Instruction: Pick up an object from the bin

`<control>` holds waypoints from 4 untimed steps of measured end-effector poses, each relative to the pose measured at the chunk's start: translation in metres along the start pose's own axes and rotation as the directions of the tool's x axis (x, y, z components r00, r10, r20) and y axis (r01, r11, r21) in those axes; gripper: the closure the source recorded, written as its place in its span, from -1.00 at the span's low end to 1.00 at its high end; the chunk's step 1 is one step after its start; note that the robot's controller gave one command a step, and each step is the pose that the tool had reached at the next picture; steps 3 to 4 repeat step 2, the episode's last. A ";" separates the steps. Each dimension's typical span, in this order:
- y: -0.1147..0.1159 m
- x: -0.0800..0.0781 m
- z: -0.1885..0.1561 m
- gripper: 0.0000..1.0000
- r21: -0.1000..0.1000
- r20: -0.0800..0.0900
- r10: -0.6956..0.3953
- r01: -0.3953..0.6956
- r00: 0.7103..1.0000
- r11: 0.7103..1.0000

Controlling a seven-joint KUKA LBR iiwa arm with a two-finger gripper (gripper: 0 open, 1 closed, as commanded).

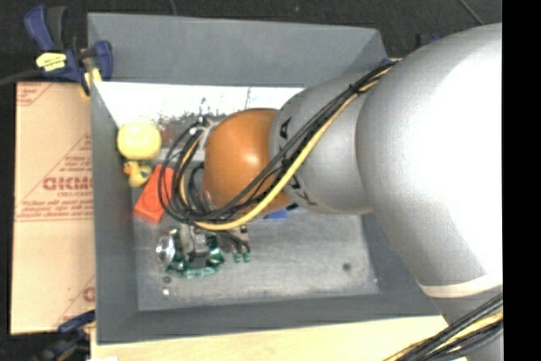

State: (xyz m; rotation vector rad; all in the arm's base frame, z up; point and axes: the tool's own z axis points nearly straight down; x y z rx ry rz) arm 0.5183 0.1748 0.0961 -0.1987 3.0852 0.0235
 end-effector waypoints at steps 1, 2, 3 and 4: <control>0.007 -0.006 -0.035 1.00 0.001 -0.008 -0.007 0.007 1.000 1.000; -0.021 -0.003 -0.102 1.00 0.001 -0.003 0.008 -0.008 1.000 1.000; -0.021 -0.003 -0.102 1.00 0.001 -0.003 0.008 -0.008 1.000 1.000; -0.021 -0.003 -0.102 1.00 0.001 -0.003 0.008 -0.008 1.000 1.000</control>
Offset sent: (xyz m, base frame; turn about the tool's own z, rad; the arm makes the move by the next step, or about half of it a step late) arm -0.0009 -0.0329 0.1222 0.0138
